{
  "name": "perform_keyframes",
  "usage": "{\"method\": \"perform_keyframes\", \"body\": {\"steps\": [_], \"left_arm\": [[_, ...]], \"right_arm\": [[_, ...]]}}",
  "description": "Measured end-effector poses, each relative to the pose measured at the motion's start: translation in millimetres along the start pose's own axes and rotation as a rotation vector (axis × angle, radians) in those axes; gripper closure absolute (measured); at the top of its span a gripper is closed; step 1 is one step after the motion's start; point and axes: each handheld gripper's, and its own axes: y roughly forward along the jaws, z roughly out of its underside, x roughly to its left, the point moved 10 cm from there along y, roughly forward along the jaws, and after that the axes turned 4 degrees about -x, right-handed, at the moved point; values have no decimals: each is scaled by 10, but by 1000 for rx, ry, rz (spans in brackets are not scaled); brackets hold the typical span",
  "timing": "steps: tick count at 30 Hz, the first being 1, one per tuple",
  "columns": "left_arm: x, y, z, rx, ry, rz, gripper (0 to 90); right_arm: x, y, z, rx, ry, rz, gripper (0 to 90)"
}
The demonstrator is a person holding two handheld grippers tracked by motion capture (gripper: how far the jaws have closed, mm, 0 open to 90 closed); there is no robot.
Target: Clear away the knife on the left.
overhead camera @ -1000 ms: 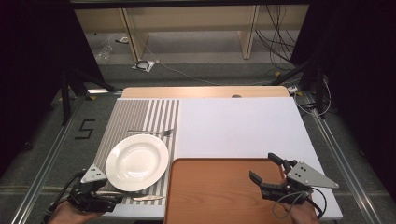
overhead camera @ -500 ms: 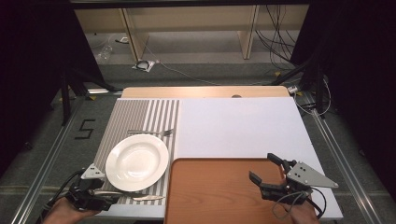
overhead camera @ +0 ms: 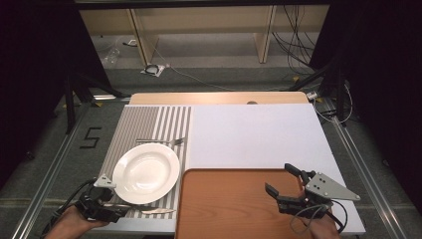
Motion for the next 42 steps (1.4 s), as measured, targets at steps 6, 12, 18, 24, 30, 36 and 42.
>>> {"method": "perform_keyframes", "body": {"steps": [6,12,18,24,30,36,42], "left_arm": [[-5,52,-6,19,13,13,248],[-4,114,-4,37,20,18,257],[-14,160,7,67,51,17,264],[-38,190,17,85,74,28,285],[-43,216,16,102,102,24,302],[-62,246,17,130,138,18,321],[-117,220,34,175,189,11,404]], "right_arm": [[8,-1,4,5,0,-2,162],[17,-6,13,15,-3,-6,163],[25,10,7,3,-3,-13,163],[29,9,10,7,-4,-15,164],[38,11,15,10,-5,-21,165],[40,13,17,11,-8,-23,166],[45,15,24,15,-11,-27,166]]}}
